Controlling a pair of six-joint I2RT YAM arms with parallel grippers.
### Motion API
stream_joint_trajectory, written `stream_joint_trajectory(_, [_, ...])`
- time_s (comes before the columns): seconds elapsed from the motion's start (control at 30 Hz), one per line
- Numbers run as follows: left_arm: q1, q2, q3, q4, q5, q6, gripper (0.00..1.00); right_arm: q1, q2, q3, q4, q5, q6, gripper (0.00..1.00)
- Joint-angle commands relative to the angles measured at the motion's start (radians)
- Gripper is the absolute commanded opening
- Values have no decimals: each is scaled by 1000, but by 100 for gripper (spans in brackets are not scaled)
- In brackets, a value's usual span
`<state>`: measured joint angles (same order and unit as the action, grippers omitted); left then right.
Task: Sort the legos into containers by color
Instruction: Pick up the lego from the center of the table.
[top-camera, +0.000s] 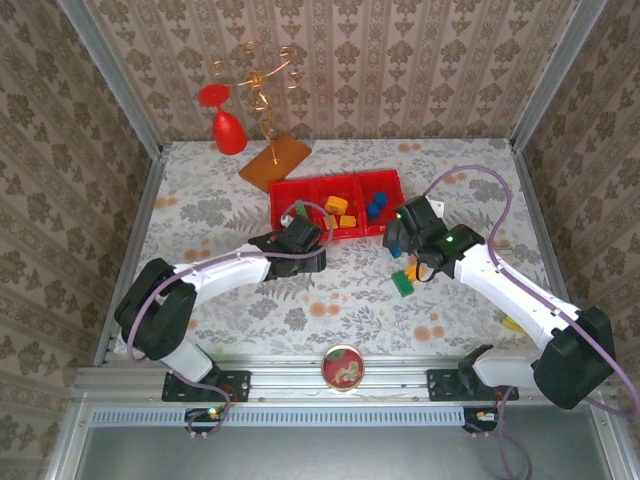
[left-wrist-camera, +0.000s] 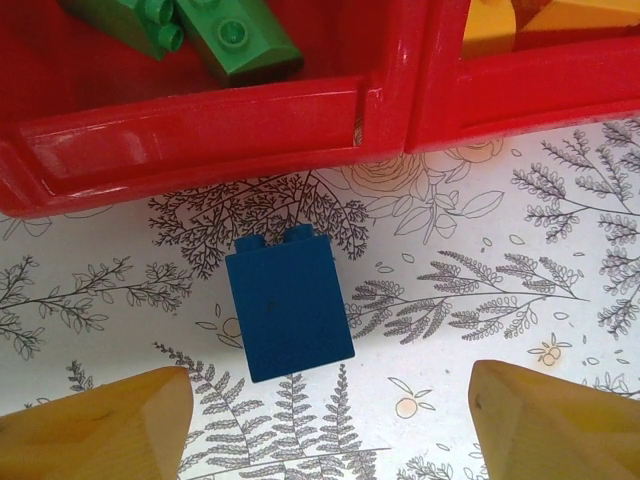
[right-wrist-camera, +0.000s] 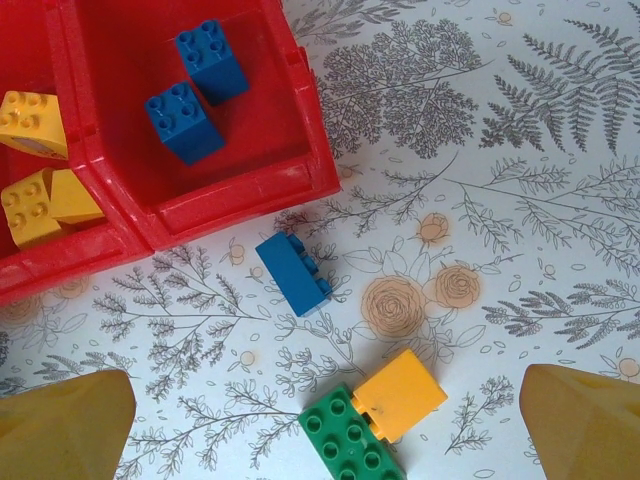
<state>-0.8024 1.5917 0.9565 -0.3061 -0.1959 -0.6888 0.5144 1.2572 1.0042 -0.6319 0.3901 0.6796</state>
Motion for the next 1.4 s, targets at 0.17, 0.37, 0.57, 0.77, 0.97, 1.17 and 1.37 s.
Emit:
stream_joint_trajectory(0.17, [22, 71, 51, -47, -10, -5, 72, -7, -16, -8, -14, 34, 29, 100])
stream_joint_trajectory(0.37, [36, 121, 75, -50, -7, 3, 69, -7, 1, -1, -8, 26, 26, 100])
stream_joint_trajectory(0.57, [43, 156, 93, -56, -3, 6, 63, -8, 11, 0, -8, 24, 24, 100])
stream_joint_trajectory(0.77, [45, 178, 105, -60, 0, 9, 51, -11, 20, -6, 0, 15, 24, 100])
stream_joint_trajectory(0.97, [45, 175, 104, -65, 0, 9, 38, -14, 31, -5, 5, 9, 24, 100])
stream_joint_trajectory(1.17, [36, 150, 96, -75, -11, 9, 30, -14, 26, -6, 6, 9, 26, 100])
stream_joint_trajectory(1.37, [29, 136, 91, -82, -17, 11, 30, -16, 18, -10, 3, 10, 29, 100])
